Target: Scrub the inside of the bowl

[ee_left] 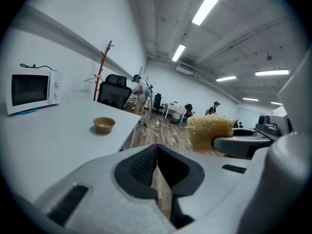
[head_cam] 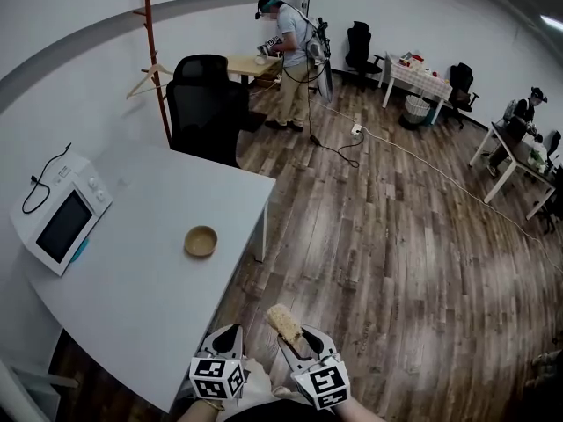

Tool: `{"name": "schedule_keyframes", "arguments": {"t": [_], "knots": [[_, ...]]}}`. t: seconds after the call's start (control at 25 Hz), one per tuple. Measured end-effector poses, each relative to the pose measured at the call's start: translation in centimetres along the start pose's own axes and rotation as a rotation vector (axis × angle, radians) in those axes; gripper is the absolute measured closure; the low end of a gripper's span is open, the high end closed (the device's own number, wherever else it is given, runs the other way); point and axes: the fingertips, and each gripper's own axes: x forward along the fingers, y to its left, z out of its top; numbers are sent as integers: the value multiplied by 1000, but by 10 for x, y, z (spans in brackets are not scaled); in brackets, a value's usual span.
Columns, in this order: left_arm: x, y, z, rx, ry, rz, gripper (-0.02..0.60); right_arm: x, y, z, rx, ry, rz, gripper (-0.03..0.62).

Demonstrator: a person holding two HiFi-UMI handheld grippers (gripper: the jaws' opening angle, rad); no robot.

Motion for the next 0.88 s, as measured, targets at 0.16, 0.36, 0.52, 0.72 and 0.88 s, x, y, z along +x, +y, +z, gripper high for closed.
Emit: {"name": "schedule_keyframes", "arguments": {"t": [0.16, 0.36, 0.52, 0.72, 0.88], "knots": [[-3, 1, 5, 14, -8, 5, 563, -1, 3, 3, -1, -17, 1, 419], [-12, 4, 4, 4, -15, 27, 562, -8, 5, 1, 18, -23, 4, 419], [-22, 6, -8, -8, -10, 50, 563, -13, 10, -8, 27, -12, 8, 419], [-31, 15, -18, -46, 0, 80, 563, -13, 17, -15, 36, 10, 21, 419], [-21, 26, -16, -44, 15, 79, 563, 3, 10, -15, 55, 22, 12, 419]]}}
